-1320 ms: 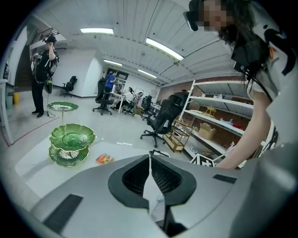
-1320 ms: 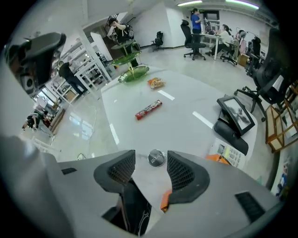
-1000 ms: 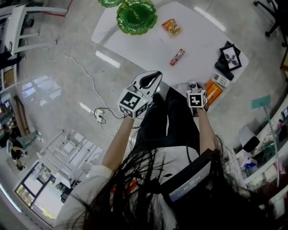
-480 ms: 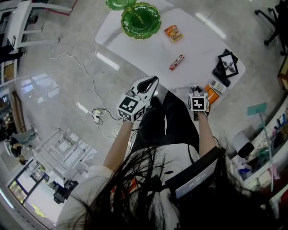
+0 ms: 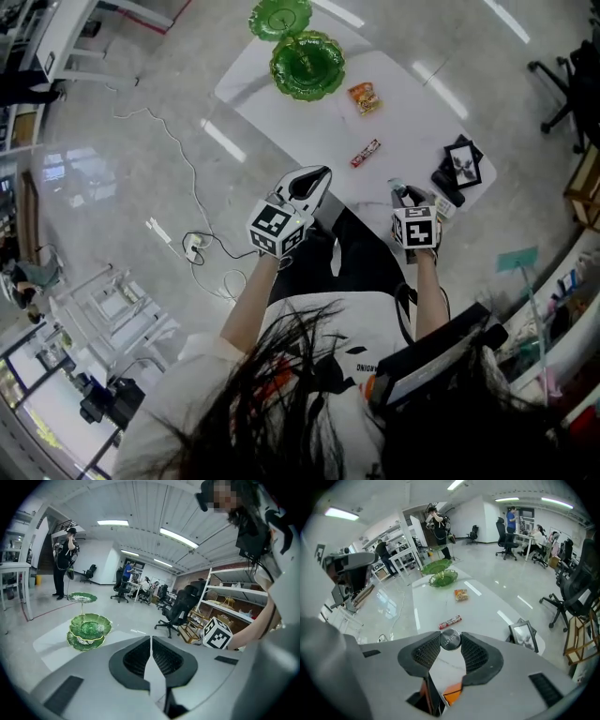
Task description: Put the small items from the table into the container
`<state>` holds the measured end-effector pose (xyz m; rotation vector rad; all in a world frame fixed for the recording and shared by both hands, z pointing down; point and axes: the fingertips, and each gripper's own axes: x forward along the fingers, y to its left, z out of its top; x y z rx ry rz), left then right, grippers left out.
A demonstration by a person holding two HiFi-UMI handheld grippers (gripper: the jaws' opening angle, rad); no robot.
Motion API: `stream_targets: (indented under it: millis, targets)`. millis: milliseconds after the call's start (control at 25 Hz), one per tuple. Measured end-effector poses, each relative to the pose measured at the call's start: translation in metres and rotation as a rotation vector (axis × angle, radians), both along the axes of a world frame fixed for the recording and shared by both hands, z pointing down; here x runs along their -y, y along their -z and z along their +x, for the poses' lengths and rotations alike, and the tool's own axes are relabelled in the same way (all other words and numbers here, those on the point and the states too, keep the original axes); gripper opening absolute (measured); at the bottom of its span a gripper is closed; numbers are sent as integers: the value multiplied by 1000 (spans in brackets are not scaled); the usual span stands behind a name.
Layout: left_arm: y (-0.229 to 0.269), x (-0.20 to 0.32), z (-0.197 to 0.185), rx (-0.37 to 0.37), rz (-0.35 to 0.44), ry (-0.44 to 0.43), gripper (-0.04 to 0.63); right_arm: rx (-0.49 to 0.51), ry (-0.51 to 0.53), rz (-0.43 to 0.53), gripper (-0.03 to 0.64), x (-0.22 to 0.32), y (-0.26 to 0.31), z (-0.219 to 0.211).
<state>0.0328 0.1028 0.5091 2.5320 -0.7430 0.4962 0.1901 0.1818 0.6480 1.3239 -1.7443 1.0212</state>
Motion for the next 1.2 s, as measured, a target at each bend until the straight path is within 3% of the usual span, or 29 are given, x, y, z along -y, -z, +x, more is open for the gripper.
stream_targets:
  millis: [400, 800, 1200]
  targets:
    - [37, 1, -14, -36, 25, 63, 11, 42, 108, 102, 146, 44, 90, -33]
    - [49, 45, -79, -27, 49, 168, 11, 51, 190, 196, 146, 101, 135, -78]
    - [45, 120, -107, -24, 38, 91, 9, 75, 131, 210, 146, 188, 145, -113]
